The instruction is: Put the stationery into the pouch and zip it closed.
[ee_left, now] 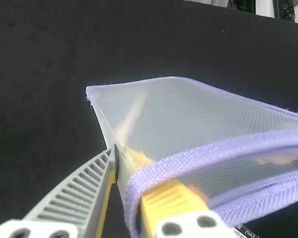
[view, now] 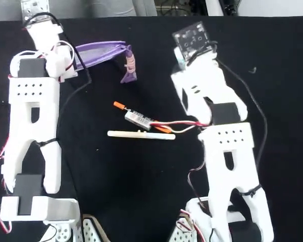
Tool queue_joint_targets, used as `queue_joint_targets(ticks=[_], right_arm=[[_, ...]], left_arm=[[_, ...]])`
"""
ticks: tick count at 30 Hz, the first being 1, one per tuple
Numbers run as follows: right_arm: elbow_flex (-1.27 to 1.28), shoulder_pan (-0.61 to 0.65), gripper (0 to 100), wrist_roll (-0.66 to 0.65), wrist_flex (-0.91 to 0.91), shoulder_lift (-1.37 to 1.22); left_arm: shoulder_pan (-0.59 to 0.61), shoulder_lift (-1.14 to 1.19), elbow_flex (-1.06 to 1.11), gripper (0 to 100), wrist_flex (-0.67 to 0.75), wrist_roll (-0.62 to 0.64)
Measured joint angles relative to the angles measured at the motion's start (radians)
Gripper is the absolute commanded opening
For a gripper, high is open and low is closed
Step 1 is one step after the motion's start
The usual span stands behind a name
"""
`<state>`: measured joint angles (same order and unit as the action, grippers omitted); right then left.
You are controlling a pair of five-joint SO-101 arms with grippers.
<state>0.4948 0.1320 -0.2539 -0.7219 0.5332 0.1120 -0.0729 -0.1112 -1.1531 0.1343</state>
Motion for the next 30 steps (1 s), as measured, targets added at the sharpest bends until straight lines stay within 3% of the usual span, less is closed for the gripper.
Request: queue_joint_targets(ticks=[9,19,30], right_arm=[[0.000,0.158,4.2,0.285,0.318,0.002],[0.175,0.301,1.1,0.307,0.933,-0.087],[0.178,0.381,1.1,0.308,1.266,-0.301]], left_arm=[[-0.014,0.000,0.008,3,0.000,0.000],[-0.014,0.000,0.009,3,0.000,0.000],[-0.014,0.000,0.009,3,0.000,0.000]])
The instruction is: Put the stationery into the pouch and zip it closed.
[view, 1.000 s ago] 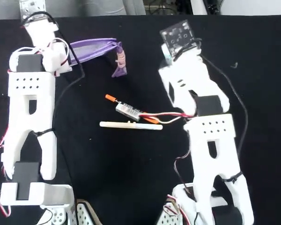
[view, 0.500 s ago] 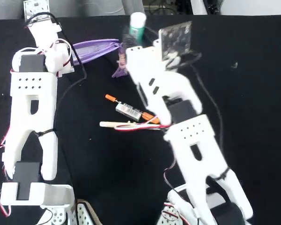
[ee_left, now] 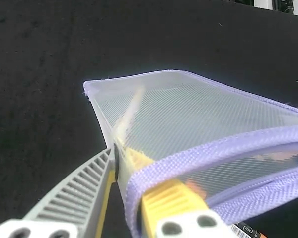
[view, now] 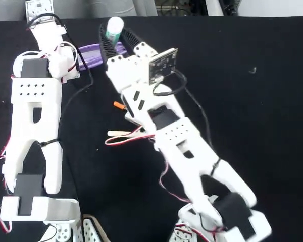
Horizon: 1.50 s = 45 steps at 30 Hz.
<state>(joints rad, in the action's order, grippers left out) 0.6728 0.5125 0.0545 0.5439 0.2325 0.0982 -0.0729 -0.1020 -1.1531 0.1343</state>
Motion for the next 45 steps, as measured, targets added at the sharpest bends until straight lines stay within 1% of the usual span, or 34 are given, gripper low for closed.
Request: queue_joint_targets(ticks=[5,11,16,25,27,30,32,38,41,45], right_arm=[[0.000,0.002,1.1,0.000,0.071,-0.106],[0.000,0.002,1.1,0.000,0.226,-0.241],[-0.029,0.003,1.1,0.002,0.281,-0.318],[-0.120,0.005,2.1,0.003,0.288,-0.431],[-0.120,0.005,7.8,0.003,0.288,-0.445],[-0.124,0.005,21.3,0.003,0.288,-0.456],[-0.127,0.003,26.8,0.005,0.290,-0.462],[-0.123,0.002,25.8,0.005,0.290,-0.462],[-0.087,0.002,25.8,-0.032,0.281,-0.423],[-0.083,0.002,25.8,-0.087,0.123,-0.315]], left_arm=[[0.005,-0.002,0.002,3,0.000,0.000],[0.006,-0.002,0.002,3,0.000,0.002],[0.006,-0.002,0.000,3,-0.008,0.003],[0.006,-0.002,0.003,3,-0.009,0.003],[0.006,-0.002,0.006,3,-0.009,0.003],[0.006,-0.002,0.012,3,-0.009,0.003],[0.006,-0.002,0.012,3,-0.009,0.003],[0.006,-0.002,0.014,3,-0.009,0.003],[0.006,-0.002,0.017,3,-0.009,0.003],[0.006,-0.002,0.031,3,0.009,0.003]])
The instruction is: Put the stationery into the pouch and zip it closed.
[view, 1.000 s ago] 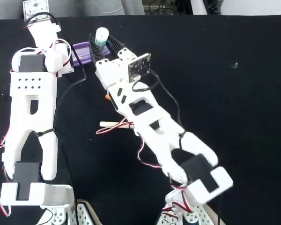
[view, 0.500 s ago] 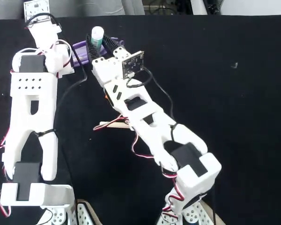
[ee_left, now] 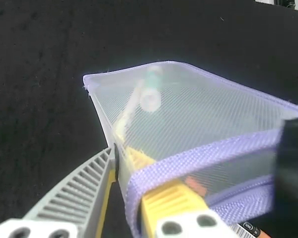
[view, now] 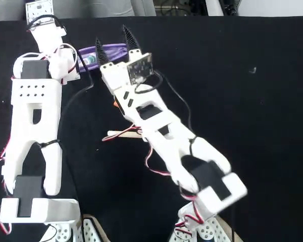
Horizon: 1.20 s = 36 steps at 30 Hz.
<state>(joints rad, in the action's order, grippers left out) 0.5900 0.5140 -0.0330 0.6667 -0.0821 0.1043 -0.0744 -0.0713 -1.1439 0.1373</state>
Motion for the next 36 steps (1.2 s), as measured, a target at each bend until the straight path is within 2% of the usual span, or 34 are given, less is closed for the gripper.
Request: queue_joint_targets(ticks=[9,17,22,31,36], right_arm=[[-0.014,-0.063,25.8,-0.014,-0.479,0.347],[-0.052,-0.127,25.8,-0.015,-0.875,0.506],[-0.052,-0.143,25.8,-0.025,-1.059,0.595],[-0.052,-0.141,25.8,-0.178,-1.425,0.703],[0.041,-0.140,25.8,-0.199,-1.479,0.709]], left_arm=[[0.002,-0.002,0.041,3,0.066,0.003],[0.002,-0.002,0.044,3,0.066,0.003],[0.002,-0.002,0.044,3,0.066,0.003],[0.049,0.011,0.075,3,0.058,0.005],[0.049,0.012,0.075,3,0.058,0.005]])
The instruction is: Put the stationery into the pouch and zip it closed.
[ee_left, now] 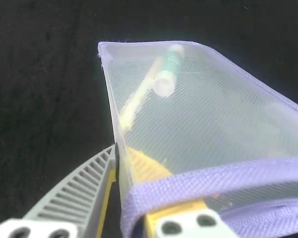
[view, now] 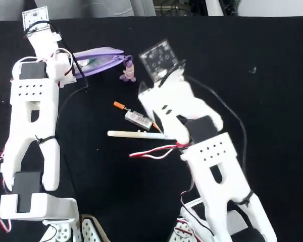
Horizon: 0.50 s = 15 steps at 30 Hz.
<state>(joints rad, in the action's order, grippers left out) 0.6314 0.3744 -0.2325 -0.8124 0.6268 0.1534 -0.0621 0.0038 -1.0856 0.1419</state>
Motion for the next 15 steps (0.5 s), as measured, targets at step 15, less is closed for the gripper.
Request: queue_joint_targets(ticks=[15], right_arm=[[0.382,0.084,25.7,-0.178,0.269,-0.075]], left_arm=[[0.003,0.002,0.000,3,0.000,0.000]])
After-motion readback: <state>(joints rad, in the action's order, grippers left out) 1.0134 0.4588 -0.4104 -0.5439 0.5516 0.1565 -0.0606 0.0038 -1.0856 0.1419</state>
